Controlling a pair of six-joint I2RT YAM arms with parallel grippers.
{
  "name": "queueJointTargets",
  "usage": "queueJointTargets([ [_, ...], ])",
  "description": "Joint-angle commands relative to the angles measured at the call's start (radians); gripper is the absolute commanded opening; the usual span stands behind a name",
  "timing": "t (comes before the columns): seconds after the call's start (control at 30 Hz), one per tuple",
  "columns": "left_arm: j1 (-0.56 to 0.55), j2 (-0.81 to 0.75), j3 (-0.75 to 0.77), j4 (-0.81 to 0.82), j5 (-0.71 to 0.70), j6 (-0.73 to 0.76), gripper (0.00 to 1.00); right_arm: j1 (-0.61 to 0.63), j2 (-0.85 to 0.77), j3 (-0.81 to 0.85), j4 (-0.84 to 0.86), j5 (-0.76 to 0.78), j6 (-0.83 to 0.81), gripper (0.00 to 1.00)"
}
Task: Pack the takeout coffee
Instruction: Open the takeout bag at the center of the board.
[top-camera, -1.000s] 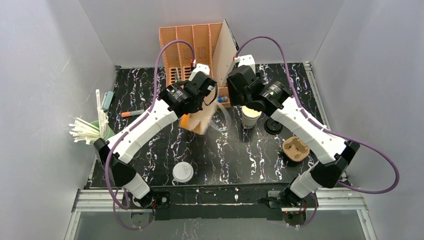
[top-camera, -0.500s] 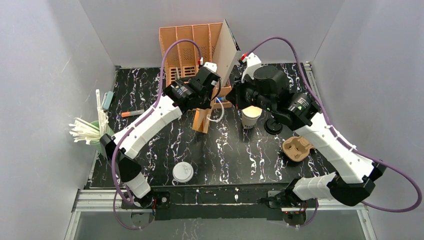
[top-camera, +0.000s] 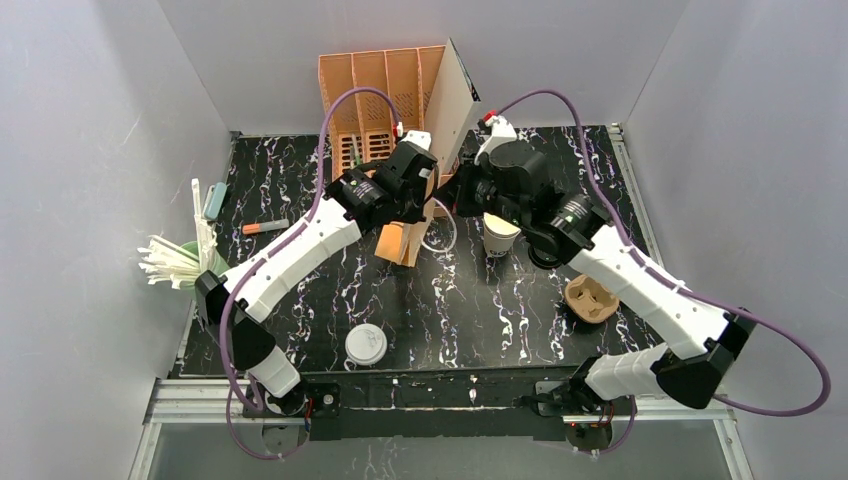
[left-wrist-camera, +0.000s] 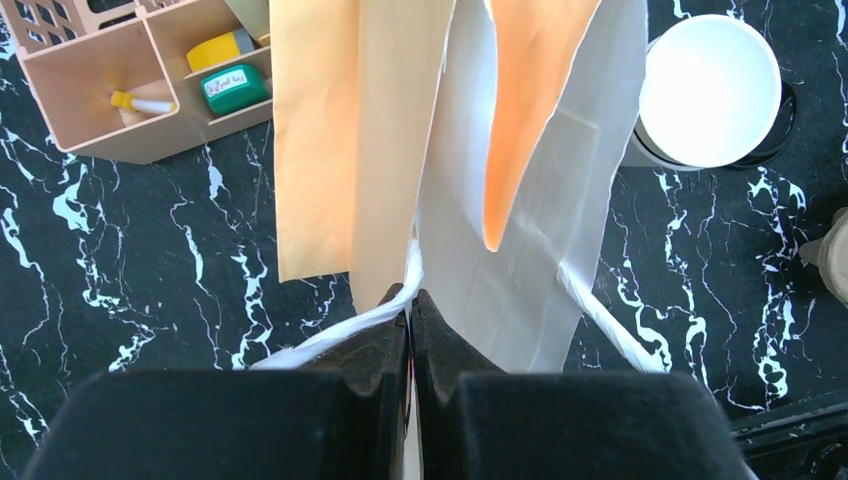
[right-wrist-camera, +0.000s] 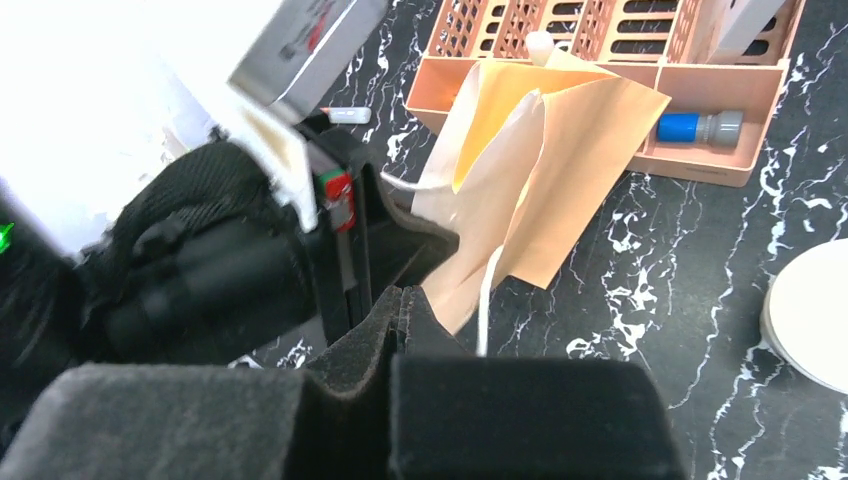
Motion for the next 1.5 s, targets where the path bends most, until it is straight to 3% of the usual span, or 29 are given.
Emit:
queueJointTargets([
  [0.0, 0.005, -0.068, -0.04, 0.017, 0.024, -0.023, 0.0, 0.004, 0.069, 0.017, 0.074, 0.03, 0.083, 0.01],
  [0.27, 0.005, -0.104, -0.026, 0.012, 0.039, -0.028, 0.0, 0.006, 0.114, -0.051, 0.122, 0.073, 0.169, 0.01],
  [0.57, 0.005, -0.152, 0.011, 0.012, 0.039, -0.034, 0.0, 0.005, 0.177, 0.001, -0.088, 0.32, 0.244, 0.01],
  [0.8, 0.006, -0.135, 0.025, 0.024, 0.061, -0.039, 0.0, 0.036, 0.049, -0.193, 0.227, 0.232, 0.018, 0.01],
  [1.03, 0.023, -0.119, 0.046, 0.054, 0.129, -0.045, 0.0, 0.217, -0.029, -0.364, 0.529, 0.32, -0.319, 0.01],
  [1.2, 0.024, -0.126, 0.06, 0.072, 0.155, -0.053, 0.0, 0.255, 0.0, -0.371, 0.509, 0.34, -0.409, 0.01],
  [1.47, 0.024, -0.161, 0.064, 0.058, 0.13, -0.047, 0.0, 0.256, 0.026, -0.433, 0.471, 0.442, -0.402, 0.01],
])
